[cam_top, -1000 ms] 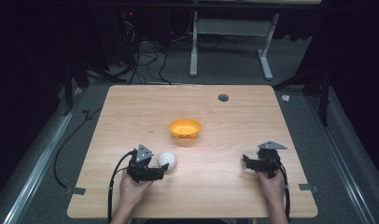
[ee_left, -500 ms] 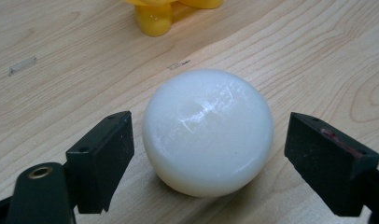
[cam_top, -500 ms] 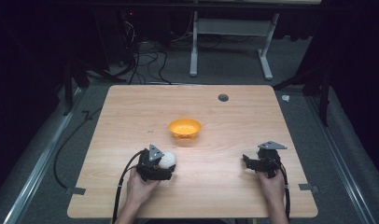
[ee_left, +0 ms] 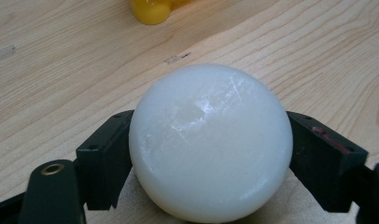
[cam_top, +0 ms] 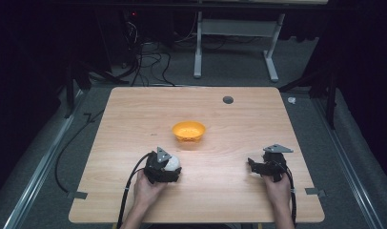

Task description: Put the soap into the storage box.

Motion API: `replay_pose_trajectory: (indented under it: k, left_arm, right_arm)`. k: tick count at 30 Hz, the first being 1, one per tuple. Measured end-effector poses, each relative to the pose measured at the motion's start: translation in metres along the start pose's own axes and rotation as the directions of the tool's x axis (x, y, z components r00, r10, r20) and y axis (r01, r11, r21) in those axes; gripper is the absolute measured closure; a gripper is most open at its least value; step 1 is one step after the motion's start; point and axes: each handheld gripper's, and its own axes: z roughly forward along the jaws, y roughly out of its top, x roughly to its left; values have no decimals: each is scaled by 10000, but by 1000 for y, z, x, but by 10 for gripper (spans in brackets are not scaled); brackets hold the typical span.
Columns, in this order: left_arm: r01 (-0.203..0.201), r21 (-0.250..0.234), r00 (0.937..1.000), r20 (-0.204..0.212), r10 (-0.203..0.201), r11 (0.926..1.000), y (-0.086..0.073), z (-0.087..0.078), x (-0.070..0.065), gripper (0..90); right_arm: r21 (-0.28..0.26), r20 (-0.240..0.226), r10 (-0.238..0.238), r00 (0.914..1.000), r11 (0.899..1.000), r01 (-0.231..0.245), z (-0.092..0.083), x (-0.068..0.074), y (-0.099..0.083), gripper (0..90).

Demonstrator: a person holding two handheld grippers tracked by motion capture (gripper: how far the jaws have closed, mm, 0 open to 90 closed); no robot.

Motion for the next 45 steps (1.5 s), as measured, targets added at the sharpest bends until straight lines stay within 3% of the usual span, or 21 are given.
replay_pose_trajectory:
  k: [10, 14, 18, 29, 34, 39, 44, 45]
  left_arm:
    - [-250, -118, 9996, -118, 249, 9996, -1, 0, -1, 241]
    - [-441, -41, 9990, 12, 441, 9990, -1, -1, -1, 242]
    - [-763, -52, 9970, -123, 762, 9971, -2, -3, -4, 243]
    - [-833, -422, 9965, -27, 832, 9956, 5, -15, -5, 244]
    - [-705, -589, 9972, 217, 719, 9958, 10, -19, -4, 244]
    - [-939, -649, 9948, 334, 962, 9935, 19, -23, -6, 244]
    - [-855, -710, 9947, 508, 892, 9938, 25, -25, -5, 244]
    - [-656, -757, 9942, 802, 716, 9950, 27, -26, -3, 244]
  right_arm:
    - [0, -9, -4, 10000, 10000, 4, 0, 0, 0, 218]
    - [10, -20, -11, 10000, 10000, 11, 0, 0, 0, 218]
    - [0, -6, -4, 10000, 10000, 4, 0, 0, 0, 218]
    - [-10, -19, -13, 10000, 10000, 13, 0, 0, 0, 218]
    - [12, -29, -6, 10000, 10000, 6, 0, 0, 0, 218]
    - [5, -35, 8, 10000, 10000, -8, 0, 0, 0, 218]
    - [19, -51, 10, 10000, 10000, -10, 0, -1, 0, 218]
    - [-3, -55, 19, 10000, 10000, -19, 0, -1, 0, 218]
